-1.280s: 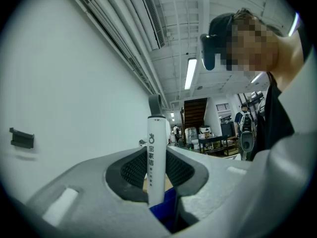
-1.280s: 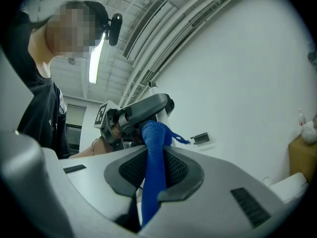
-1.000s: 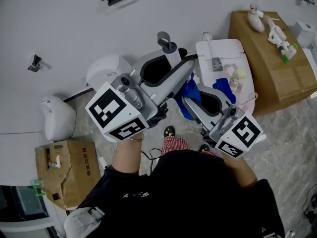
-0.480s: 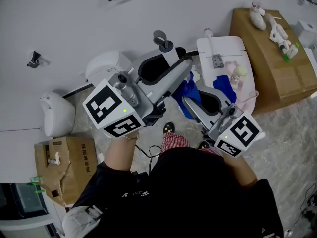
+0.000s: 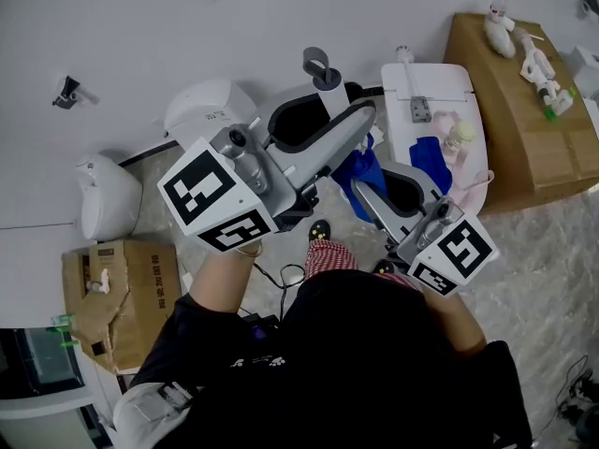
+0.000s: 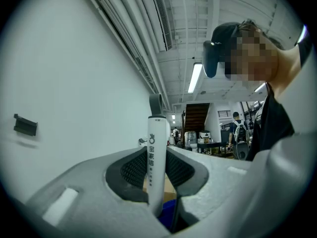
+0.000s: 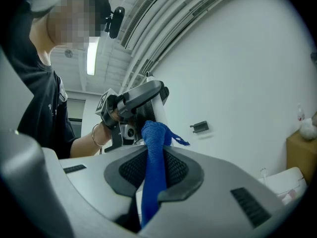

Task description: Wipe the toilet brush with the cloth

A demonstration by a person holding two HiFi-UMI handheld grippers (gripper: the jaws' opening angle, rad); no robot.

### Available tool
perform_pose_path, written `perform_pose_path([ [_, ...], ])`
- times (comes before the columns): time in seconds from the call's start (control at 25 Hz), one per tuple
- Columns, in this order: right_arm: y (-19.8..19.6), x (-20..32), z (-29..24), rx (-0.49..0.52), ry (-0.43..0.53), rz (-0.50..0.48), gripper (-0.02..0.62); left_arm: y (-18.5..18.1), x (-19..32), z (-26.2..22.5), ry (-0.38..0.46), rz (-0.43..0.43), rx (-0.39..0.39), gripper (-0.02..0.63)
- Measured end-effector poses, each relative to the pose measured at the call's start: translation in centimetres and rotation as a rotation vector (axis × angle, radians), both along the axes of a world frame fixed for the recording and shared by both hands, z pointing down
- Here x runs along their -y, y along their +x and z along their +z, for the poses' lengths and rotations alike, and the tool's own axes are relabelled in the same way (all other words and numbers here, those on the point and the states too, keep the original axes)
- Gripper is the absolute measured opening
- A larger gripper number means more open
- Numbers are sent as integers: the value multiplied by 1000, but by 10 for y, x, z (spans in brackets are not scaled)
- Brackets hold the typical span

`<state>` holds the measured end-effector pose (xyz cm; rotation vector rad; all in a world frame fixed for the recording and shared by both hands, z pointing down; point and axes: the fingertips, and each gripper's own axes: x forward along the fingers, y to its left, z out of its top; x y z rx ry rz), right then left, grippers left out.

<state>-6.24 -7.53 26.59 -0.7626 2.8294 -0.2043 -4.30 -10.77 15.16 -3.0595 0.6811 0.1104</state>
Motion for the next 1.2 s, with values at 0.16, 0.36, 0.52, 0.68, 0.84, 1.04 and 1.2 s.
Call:
perform_pose_path([
  [0.16,-2,2,8,-18,-12,-6,63,-1,2,1,-14,16,-3,91],
  [0.36,-7,0,16,-26,-22,-22,63,-5,0,2,-22,24,2,91],
  [0.52,-12,-2,21,-37,-36,-24,63,-9,-3,0,-10,23,4,91],
  [0.68,-14,-3,31,-53,-50,-28,63,-11,-3,0,-13,21,-7,91],
  [0.84,-14,-3,37,-53,-53,-26,63,-10,-5,0,-5,32,5,91],
  [1.04,-15,-3,44,-75,-54,-28,63,-9,-7,1,-1,42,24,91],
  [1.2,-15,-1,51,-81,-67,-36,63,-11,-6,8,-5,50,43,91],
])
